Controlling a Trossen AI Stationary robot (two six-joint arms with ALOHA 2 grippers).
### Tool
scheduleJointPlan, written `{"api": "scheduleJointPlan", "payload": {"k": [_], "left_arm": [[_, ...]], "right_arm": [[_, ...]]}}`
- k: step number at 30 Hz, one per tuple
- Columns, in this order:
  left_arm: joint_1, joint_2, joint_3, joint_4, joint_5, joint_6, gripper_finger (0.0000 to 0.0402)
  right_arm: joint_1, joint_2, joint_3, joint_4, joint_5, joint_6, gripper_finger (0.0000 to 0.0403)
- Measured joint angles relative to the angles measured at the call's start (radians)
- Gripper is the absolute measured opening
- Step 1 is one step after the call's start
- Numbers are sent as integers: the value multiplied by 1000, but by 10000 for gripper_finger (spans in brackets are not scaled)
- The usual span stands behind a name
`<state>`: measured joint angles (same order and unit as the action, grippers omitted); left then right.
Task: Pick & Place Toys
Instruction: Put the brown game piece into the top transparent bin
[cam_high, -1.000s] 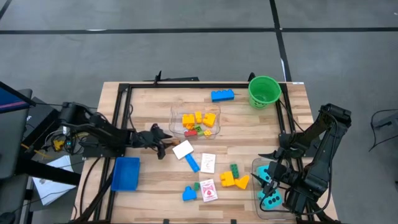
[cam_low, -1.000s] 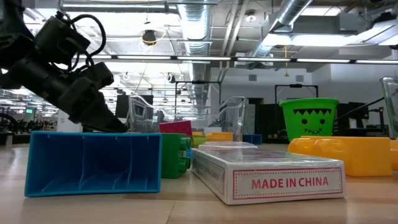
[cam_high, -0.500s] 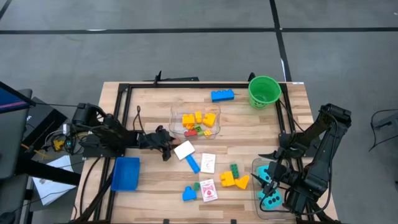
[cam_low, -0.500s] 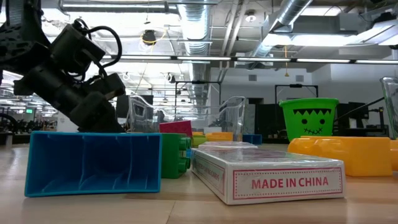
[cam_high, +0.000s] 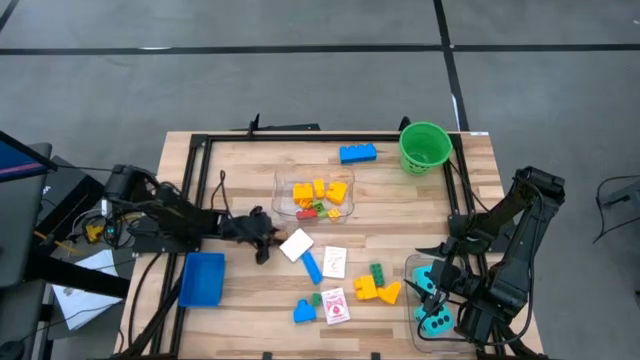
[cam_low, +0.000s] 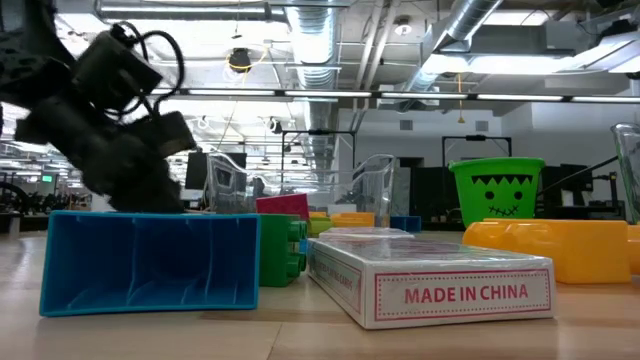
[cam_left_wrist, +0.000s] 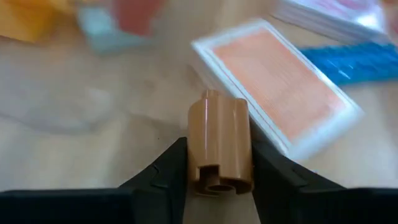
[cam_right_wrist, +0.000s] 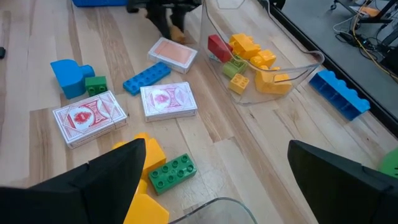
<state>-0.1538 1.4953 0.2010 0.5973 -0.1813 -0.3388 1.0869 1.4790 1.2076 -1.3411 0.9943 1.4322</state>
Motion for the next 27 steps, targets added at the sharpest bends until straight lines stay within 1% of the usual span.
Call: {"api": "scheduleJointPlan", "payload": {"k": [3, 6, 9, 11, 14, 17, 21, 23, 27], "left_arm": [[-49, -116, -5, -91, 49, 19, 127], [-99, -237, -2, -61, 34, 106, 127], [-114, -335, -2, 8, -29, 212, 127], [-103, -387, 0, 62, -101, 274, 127], [-66, -433, 20, 71, -211, 340, 127], [-10, -441, 62, 74, -273, 404, 127], [80, -410, 121, 74, -282, 459, 127], [123, -374, 145, 64, -282, 443, 127], [202, -252, 196, 14, -252, 355, 127]], "right_arm": [[10, 0, 0, 0, 0, 0, 384], [14, 0, -14, 1, 0, 0, 384], [12, 0, -31, 3, 0, 0, 384], [9, 0, -36, 1, 0, 0, 384], [2, 0, -36, -4, 0, -1, 384], [-3, 0, -36, -10, 6, -2, 384], [-10, 0, -36, -12, 24, -4, 384], [-15, 0, -36, -12, 24, -8, 384], [-25, 0, -36, -12, 27, -15, 384]]}}
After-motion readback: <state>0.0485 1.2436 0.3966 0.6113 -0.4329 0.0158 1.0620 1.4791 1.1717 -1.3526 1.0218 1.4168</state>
